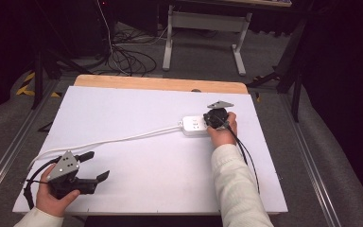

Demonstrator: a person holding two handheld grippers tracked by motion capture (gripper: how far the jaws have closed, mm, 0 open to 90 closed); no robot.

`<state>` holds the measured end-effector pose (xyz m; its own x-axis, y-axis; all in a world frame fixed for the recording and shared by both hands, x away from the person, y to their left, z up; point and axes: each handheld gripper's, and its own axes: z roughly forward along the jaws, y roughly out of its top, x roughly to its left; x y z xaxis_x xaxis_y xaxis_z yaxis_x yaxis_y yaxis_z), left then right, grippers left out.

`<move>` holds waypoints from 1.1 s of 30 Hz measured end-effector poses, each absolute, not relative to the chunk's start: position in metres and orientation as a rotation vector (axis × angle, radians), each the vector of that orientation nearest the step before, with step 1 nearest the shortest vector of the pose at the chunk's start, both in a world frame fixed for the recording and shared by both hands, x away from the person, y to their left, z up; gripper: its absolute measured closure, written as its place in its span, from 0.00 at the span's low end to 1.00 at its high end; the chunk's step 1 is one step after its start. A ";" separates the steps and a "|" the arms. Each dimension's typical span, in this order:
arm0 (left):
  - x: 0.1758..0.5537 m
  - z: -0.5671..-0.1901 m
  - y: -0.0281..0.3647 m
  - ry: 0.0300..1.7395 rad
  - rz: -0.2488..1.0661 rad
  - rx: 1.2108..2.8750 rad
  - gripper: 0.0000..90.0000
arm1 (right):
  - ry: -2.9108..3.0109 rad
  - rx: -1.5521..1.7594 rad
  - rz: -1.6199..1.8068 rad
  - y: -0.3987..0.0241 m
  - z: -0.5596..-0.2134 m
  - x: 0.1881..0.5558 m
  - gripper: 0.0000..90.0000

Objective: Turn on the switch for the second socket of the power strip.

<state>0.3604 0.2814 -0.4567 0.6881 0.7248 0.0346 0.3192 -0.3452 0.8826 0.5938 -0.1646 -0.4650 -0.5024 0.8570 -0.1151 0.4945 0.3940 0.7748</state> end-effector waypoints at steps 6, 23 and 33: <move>0.360 -0.457 0.282 0.811 0.532 1.938 0.18 | 2.150 1.162 0.945 -0.164 -0.465 0.594 1.00; 0.361 -0.456 0.282 0.812 0.531 1.935 0.18 | 2.092 1.144 1.015 -0.165 -0.445 0.585 0.98; 0.361 -0.457 0.282 0.816 0.531 1.935 0.18 | 2.067 1.139 1.068 -0.164 -0.425 0.574 0.98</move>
<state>0.3614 0.2820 -0.4567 0.6849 0.7280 0.0298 0.3219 -0.3391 0.8839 0.5742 -0.1641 -0.4252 -0.4939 0.8656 -0.0819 0.4343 0.3272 0.8392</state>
